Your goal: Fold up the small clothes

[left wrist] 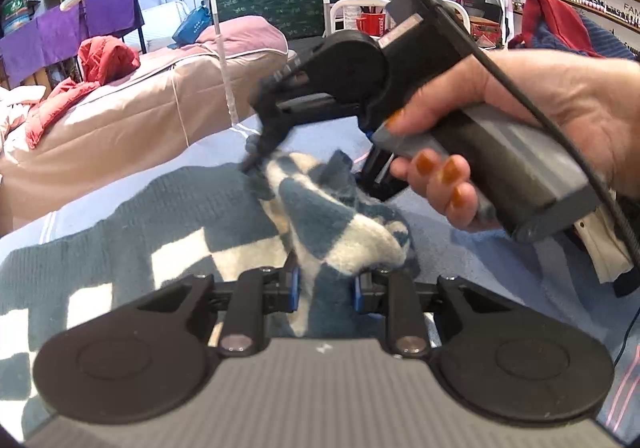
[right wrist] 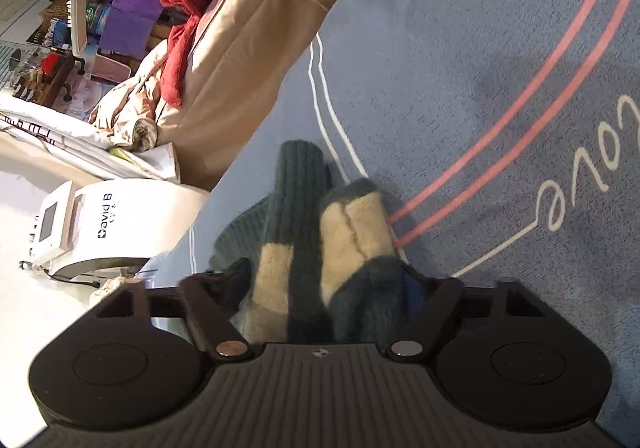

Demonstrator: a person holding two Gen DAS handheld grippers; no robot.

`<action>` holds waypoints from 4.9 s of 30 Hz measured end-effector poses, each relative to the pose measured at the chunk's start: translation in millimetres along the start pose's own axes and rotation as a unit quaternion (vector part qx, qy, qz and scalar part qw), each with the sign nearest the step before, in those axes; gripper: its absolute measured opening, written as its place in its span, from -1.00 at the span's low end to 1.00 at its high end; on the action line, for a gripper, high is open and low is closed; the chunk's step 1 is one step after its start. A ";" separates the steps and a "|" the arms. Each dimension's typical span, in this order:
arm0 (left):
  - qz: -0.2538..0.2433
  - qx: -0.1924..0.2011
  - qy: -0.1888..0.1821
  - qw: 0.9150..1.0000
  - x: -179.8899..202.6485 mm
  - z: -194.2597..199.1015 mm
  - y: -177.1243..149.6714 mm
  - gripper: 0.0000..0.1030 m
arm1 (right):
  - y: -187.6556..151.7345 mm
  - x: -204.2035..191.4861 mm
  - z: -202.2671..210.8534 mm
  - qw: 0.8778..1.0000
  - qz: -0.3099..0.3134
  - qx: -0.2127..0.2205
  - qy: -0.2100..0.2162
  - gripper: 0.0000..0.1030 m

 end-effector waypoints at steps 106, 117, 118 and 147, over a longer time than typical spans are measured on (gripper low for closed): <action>0.665 0.055 -0.013 0.744 -334.1 24.2 -204.9 0.10 | -103.3 -72.8 -151.9 0.989 0.030 -0.050 0.135 0.16; 0.640 0.036 -0.001 0.767 -312.8 58.8 -196.1 -0.11 | -135.6 -113.9 -96.6 0.981 0.178 0.012 0.082 -0.11; 0.634 0.034 -0.001 0.772 -308.0 64.8 -192.0 -0.12 | -138.6 -117.3 -85.9 0.976 0.200 0.014 0.084 -0.12; 0.313 -0.016 -0.279 0.908 130.7 21.3 92.8 0.03 | -11.1 87.7 353.6 0.945 0.158 0.285 -0.019 -0.12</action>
Point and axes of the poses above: each gripper's, at about its wrist camera, not at the fingertips, and z roughly against the way its jaws point, x to its right, y to its top, the point moved 1 cm from there along -z, roughly the way its jaws point, and after that the axes turned 1 degree about y, right-handed, at the moved point
